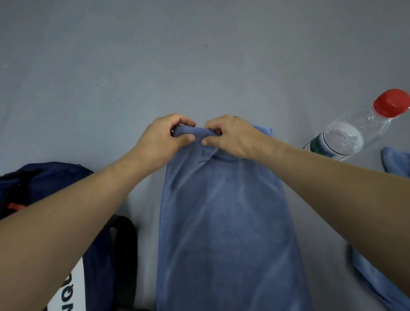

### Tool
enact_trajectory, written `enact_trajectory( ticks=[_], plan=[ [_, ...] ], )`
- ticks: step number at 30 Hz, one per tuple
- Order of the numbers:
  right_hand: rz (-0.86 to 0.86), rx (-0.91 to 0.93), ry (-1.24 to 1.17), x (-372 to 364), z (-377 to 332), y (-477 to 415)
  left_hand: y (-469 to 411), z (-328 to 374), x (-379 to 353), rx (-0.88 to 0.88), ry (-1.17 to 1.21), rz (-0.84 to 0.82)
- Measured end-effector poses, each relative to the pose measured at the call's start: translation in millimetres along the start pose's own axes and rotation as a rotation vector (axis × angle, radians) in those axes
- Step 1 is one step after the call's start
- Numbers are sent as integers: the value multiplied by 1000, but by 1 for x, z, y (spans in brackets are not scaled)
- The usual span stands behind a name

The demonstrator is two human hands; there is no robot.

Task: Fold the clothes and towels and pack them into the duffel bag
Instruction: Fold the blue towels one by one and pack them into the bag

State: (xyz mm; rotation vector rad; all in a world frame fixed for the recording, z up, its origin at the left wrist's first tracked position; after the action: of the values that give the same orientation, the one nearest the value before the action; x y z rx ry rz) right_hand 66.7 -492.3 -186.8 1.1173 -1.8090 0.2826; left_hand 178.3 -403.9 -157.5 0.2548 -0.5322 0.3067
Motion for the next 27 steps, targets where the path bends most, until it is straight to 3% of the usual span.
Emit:
enact_trajectory(
  ticks=[4, 10, 14, 17, 21, 27],
  plan=[
    [6, -43, 18, 6, 10, 16, 4, 3, 10, -19, -72, 44],
    [264, 12, 529, 56, 20, 55, 28, 0, 55, -23, -131, 253],
    [362, -39, 658, 73, 16, 101, 63, -3, 80, 20, -185, 352],
    [455, -17, 639, 76, 0, 149, 101, 10, 80, -1, -190, 386],
    [441, -10, 571, 58, -12, 236, 185, 27, 60, 14, -92, 420],
    [337, 49, 363, 1, -7, 376, 344, 19, -4, 75, -21, 291]
  ],
)
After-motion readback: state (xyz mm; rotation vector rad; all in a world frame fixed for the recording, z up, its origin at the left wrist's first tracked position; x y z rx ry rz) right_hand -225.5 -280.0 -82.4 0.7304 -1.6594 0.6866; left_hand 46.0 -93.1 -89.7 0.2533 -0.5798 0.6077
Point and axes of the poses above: each hand's wrist, its own y-axis away from the middle knuckle, its own x-axis out of the back of the hand, z = x × y, the point moved 10 cm from there along -y, towards the middle knuckle, and after that the axes turned 6 degrees about y, right-handed, at the moved point
